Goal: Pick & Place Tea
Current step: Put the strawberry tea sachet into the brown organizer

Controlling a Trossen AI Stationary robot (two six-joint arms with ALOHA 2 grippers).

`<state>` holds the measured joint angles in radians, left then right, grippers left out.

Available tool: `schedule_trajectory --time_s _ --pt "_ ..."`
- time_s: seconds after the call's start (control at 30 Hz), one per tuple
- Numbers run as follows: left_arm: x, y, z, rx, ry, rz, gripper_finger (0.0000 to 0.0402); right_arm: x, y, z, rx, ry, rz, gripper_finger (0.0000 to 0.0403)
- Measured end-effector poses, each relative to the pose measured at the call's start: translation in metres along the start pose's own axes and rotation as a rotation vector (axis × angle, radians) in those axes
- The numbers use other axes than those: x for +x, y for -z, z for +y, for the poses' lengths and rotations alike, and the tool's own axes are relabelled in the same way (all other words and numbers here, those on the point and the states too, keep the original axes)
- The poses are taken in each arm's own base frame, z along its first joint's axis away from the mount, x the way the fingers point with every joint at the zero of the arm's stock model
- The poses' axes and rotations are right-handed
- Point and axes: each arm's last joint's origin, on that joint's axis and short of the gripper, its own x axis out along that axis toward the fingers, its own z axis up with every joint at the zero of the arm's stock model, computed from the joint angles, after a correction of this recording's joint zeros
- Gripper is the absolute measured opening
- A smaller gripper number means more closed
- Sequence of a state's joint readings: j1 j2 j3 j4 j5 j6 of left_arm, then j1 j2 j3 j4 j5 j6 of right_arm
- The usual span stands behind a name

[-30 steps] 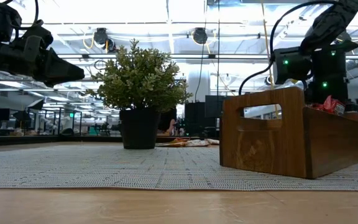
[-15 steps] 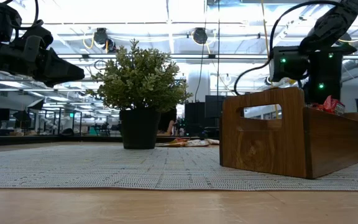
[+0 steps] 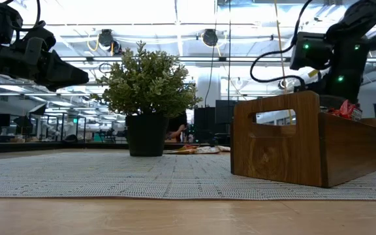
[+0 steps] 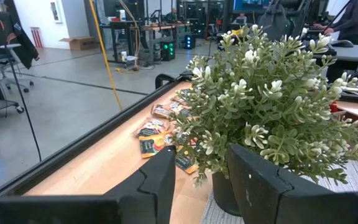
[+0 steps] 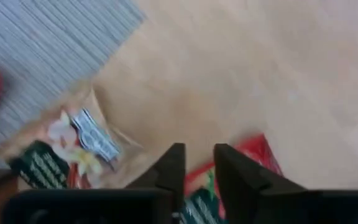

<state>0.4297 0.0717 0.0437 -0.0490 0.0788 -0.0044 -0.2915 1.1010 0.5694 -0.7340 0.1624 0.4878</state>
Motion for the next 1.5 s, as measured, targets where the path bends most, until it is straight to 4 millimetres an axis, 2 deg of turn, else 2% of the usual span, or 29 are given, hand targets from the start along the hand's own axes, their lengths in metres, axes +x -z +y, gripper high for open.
schedule_trajectory --time_s 0.13,0.3,0.37,0.47,0.67,1.07,1.2,1.5 --pt "0.000 0.000 0.000 0.000 0.000 0.000 0.0148 0.000 0.005 -0.007 0.083 0.042 0.071 0.0166" --pt "0.000 0.000 0.000 0.000 0.000 -0.001 0.0147 0.000 0.010 -0.021 0.307 0.119 0.160 0.0277" --pt "0.000 0.000 0.000 0.000 0.000 0.000 0.0148 0.000 0.011 -0.025 0.381 0.145 0.183 0.0303" --pt "0.000 0.000 0.000 0.000 0.000 -0.001 0.0147 0.004 0.011 -0.028 0.444 0.145 0.171 0.0319" --pt "0.000 0.000 0.000 0.000 0.000 0.000 0.0147 0.025 0.018 -0.030 0.543 0.020 0.149 0.0314" --pt "0.000 0.000 0.000 0.000 0.000 -0.001 0.0148 0.044 0.042 -0.038 0.718 0.137 0.157 0.0306" --pt "0.000 0.000 0.000 0.000 0.000 -0.001 0.0148 0.044 0.044 -0.039 0.728 0.149 0.163 0.0274" --pt "0.000 0.000 0.000 0.000 0.000 0.000 0.0147 0.044 0.046 -0.040 0.747 0.171 0.173 0.0173"
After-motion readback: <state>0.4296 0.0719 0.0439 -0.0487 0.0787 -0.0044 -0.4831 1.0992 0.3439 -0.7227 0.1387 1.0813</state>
